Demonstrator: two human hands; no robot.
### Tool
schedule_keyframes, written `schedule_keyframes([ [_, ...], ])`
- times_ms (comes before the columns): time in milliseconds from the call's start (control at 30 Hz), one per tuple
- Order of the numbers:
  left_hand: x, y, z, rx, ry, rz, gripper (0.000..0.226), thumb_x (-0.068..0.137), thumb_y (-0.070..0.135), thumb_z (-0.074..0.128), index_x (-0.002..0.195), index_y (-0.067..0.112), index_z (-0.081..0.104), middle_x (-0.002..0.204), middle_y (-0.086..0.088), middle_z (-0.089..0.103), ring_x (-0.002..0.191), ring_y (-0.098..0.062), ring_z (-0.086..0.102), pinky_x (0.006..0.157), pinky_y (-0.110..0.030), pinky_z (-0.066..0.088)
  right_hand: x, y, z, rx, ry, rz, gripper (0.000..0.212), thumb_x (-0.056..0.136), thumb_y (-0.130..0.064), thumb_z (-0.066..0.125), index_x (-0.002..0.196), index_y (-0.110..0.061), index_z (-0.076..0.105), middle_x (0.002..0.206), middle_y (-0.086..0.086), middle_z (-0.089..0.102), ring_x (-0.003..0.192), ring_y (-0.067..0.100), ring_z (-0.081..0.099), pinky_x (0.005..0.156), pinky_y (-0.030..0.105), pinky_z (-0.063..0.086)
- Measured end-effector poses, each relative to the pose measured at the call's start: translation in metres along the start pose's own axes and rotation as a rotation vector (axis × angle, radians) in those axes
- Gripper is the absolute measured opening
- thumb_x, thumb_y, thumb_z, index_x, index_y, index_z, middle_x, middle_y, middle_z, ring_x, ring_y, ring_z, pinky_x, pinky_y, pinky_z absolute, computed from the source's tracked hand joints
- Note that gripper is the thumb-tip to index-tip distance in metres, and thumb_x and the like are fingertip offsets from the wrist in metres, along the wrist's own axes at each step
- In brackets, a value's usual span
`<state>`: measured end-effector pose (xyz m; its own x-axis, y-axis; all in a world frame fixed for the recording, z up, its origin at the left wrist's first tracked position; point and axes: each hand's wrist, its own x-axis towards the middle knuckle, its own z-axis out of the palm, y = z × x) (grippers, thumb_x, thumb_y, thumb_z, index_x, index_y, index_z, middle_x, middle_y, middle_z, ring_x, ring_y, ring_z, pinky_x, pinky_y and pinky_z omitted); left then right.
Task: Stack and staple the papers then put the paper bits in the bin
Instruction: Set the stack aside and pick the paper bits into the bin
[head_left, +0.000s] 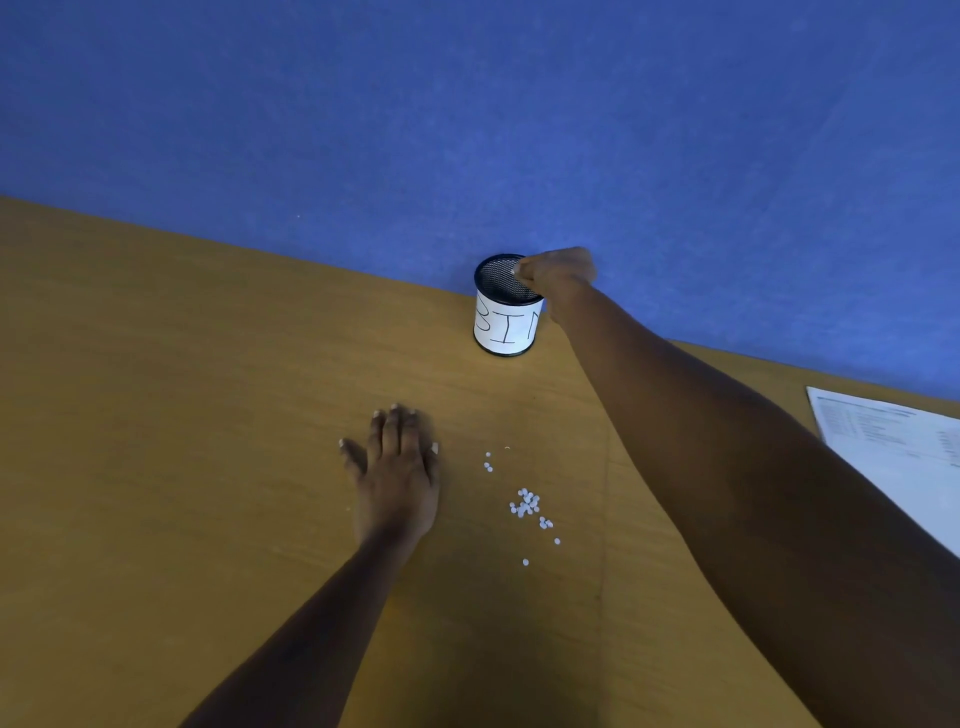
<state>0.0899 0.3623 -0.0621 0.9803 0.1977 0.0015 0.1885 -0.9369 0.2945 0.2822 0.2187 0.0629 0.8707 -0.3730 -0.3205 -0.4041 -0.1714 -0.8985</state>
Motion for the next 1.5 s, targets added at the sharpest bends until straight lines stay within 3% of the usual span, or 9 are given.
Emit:
schedule_keyframes([
  [100,0.001,-0.001,0.005,0.0,-0.003,0.025,0.053,0.099,0.036,0.024,0.147,0.014,0.019,0.156,-0.003,0.018,0.146,-0.019,0.007,0.115,-0.053,0.003,0.004,0.002,0.005,-0.03,0.0,-0.005,0.017,0.075,-0.007,0.067,0.091,-0.004,0.062,0.088,0.007,0.063,0.074,0.02,0.063,0.047,0.018,0.05],
  [233,0.001,-0.001,0.006,0.014,0.041,0.035,0.075,0.084,0.048,-0.002,0.146,0.013,0.023,0.155,-0.004,0.023,0.145,-0.02,0.012,0.114,-0.054,0.006,0.008,0.004,0.005,0.001,-0.043,-0.05,0.024,0.078,0.0,0.062,0.102,0.005,0.065,0.102,0.014,0.068,0.091,0.026,0.067,0.085,0.037,0.056],
  [400,0.0,-0.001,0.005,0.005,0.026,0.03,0.067,0.091,0.046,0.006,0.146,0.013,0.022,0.155,-0.005,0.022,0.145,-0.021,0.012,0.114,-0.055,0.005,0.004,0.007,0.002,-0.006,0.013,-0.113,0.012,0.071,-0.001,0.075,0.081,-0.005,0.073,0.085,0.007,0.069,0.088,0.022,0.069,0.085,0.032,0.057],
  [633,0.0,0.0,0.002,0.002,-0.003,0.024,0.053,0.099,0.034,0.026,0.147,0.013,0.019,0.156,-0.004,0.018,0.146,-0.02,0.008,0.114,-0.054,0.004,-0.01,0.021,-0.011,0.001,-0.01,-0.192,0.014,0.078,0.0,0.067,0.089,-0.006,0.072,0.101,0.01,0.071,0.086,0.013,0.062,0.084,0.023,0.053],
  [767,0.0,-0.001,0.003,0.0,0.004,0.028,0.053,0.099,0.035,0.024,0.147,0.013,0.017,0.157,-0.004,0.016,0.146,-0.02,0.007,0.114,-0.053,0.003,-0.03,0.038,-0.023,0.183,-0.126,-0.179,0.012,0.077,0.002,0.068,0.08,-0.009,0.07,0.084,0.006,0.069,0.082,0.015,0.063,0.092,0.03,0.053],
  [833,-0.001,-0.001,0.003,0.001,0.0,0.027,0.054,0.099,0.036,0.022,0.147,0.013,0.017,0.157,-0.004,0.016,0.146,-0.02,0.007,0.114,-0.053,0.002,-0.045,0.051,-0.031,0.248,-0.185,-0.183,0.012,0.079,0.002,0.066,0.09,-0.003,0.069,0.078,0.002,0.066,0.076,0.012,0.062,0.091,0.029,0.052],
  [967,-0.001,0.0,0.002,-0.004,0.014,0.016,0.064,0.093,0.045,0.01,0.147,0.012,0.021,0.156,-0.005,0.019,0.145,-0.022,0.011,0.114,-0.054,0.004,-0.072,0.086,-0.042,0.22,-0.246,-0.174,0.02,0.08,0.003,0.065,0.073,-0.016,0.066,0.076,-0.001,0.065,0.08,0.014,0.061,0.09,0.03,0.051],
  [1267,0.0,-0.001,0.004,-0.019,0.019,0.016,0.053,0.098,0.035,0.028,0.146,0.012,0.025,0.155,-0.006,0.021,0.145,-0.022,0.012,0.114,-0.055,0.003,-0.109,0.158,-0.05,-0.399,-0.312,-0.301,0.016,0.075,0.004,0.064,0.088,0.0,0.072,0.065,-0.012,0.059,0.049,-0.019,0.051,0.053,-0.003,0.038],
  [1500,-0.001,-0.001,0.004,-0.021,0.024,0.019,0.053,0.098,0.035,0.029,0.146,0.011,0.025,0.155,-0.005,0.022,0.145,-0.022,0.012,0.114,-0.054,0.004,-0.127,0.167,-0.055,-0.526,-0.285,-0.421,0.029,0.074,0.011,0.051,0.09,-0.002,0.072,0.089,0.011,0.072,0.066,0.01,0.054,0.057,0.002,0.039],
])
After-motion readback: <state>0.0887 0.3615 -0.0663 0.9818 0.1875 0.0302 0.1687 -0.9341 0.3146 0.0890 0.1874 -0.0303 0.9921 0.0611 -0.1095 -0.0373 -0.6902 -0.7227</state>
